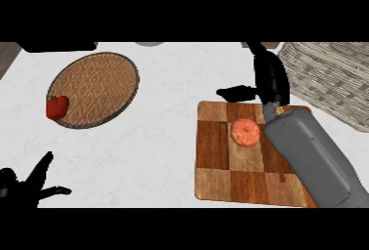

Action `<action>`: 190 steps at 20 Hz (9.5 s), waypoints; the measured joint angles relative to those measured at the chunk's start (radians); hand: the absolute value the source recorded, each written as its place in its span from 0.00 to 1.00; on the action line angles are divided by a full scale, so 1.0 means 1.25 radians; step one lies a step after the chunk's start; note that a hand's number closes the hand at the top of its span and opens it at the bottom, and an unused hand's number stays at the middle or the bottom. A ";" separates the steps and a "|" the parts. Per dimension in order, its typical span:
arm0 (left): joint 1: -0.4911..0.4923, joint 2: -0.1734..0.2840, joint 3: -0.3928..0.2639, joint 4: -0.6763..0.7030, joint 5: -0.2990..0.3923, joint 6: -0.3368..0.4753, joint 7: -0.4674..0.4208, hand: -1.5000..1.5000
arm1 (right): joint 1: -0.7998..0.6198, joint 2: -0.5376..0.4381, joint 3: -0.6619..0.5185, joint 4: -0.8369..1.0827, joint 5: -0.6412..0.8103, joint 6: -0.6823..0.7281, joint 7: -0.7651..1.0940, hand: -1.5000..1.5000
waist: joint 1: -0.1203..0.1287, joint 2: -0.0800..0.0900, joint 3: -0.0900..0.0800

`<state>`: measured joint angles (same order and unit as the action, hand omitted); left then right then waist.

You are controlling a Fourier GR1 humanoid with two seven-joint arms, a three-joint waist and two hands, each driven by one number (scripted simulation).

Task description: Pick the squash from the cutting board and place it in the basket

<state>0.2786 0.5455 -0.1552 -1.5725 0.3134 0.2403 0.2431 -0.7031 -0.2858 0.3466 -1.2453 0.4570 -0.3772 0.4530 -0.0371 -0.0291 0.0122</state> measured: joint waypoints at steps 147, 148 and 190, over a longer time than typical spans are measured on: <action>-0.094 -0.202 0.119 0.040 -0.178 -0.142 0.017 0.50 | -0.512 -0.082 -0.352 0.339 0.502 -0.030 0.487 1.00 | 0.039 0.017 0.006; -0.093 -0.201 0.122 0.037 -0.174 -0.146 0.023 0.50 | -0.509 -0.091 -0.360 0.341 0.501 -0.028 0.484 1.00 | 0.037 0.017 0.005; -0.102 -0.238 0.154 0.035 -0.206 -0.184 0.029 0.50 | -0.265 -0.315 -0.585 0.636 0.325 -0.147 0.119 0.00 | 0.041 0.016 0.004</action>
<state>0.1508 0.2476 0.0370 -1.5282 0.0563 0.0107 0.2789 -1.0338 -0.6791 -0.3845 -0.4508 0.8632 -0.5612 0.6014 0.0141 -0.0086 0.0175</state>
